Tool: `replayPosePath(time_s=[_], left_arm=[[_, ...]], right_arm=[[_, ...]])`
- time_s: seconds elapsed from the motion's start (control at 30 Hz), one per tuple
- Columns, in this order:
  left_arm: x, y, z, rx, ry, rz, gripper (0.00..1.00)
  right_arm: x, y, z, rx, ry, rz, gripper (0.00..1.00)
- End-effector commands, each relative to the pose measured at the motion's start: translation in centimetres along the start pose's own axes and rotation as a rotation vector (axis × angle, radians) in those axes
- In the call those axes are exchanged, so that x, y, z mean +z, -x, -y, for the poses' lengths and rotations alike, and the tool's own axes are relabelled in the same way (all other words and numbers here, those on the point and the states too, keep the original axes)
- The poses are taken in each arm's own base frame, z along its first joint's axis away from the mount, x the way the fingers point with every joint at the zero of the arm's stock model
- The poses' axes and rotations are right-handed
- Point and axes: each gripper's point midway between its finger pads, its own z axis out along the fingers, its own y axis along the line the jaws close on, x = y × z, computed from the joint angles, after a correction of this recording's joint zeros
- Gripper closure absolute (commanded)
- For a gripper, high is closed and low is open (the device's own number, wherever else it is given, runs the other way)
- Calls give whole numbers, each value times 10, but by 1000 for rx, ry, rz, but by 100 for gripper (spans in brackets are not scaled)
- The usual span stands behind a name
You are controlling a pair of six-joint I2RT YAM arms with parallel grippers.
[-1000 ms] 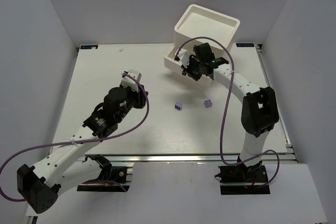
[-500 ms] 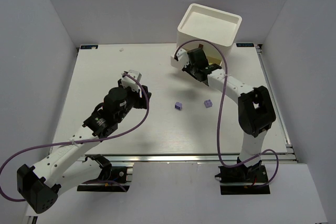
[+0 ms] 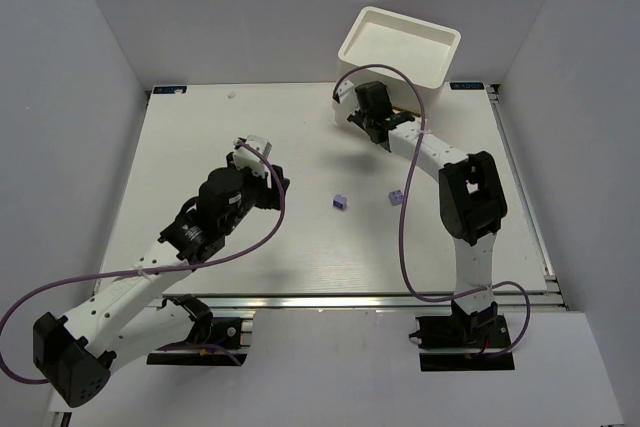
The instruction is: Sort the legos into containers by color
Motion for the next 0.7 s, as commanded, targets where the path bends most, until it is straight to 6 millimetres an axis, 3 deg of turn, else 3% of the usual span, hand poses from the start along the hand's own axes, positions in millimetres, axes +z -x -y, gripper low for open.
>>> replayPosePath(time_s=[0.0,0.1,0.3,0.4,0.47,0.5,0.53,0.6,0.63,0.67], left_arm=[[-3,6,4,4,-27,29,23],[-3,6,11,8,-65,33,23],[-2,2,31,16,-180,32,23],[-2,-1,39,23,-229,30,29],[-2,-6,46,34,-271,20,40],[-3,-7,50,39,-299,20,59],[-2,-8,52,42,-312,18,69],[-1,-14,59,41,-351,6,86],[0,-17,62,38,-366,2,87],[4,-23,65,31,-381,-15,87]], right_arm=[[3,31,44,46,-196,79,100],[6,25,57,51,-255,60,100],[2,21,60,39,-253,63,100],[4,18,61,27,-254,52,100],[5,14,60,22,-240,45,100],[2,17,60,26,-224,57,100],[2,22,41,12,-109,93,100],[-31,21,-5,1,192,107,100],[-54,38,-39,26,410,216,100],[-92,51,-38,77,478,286,98]])
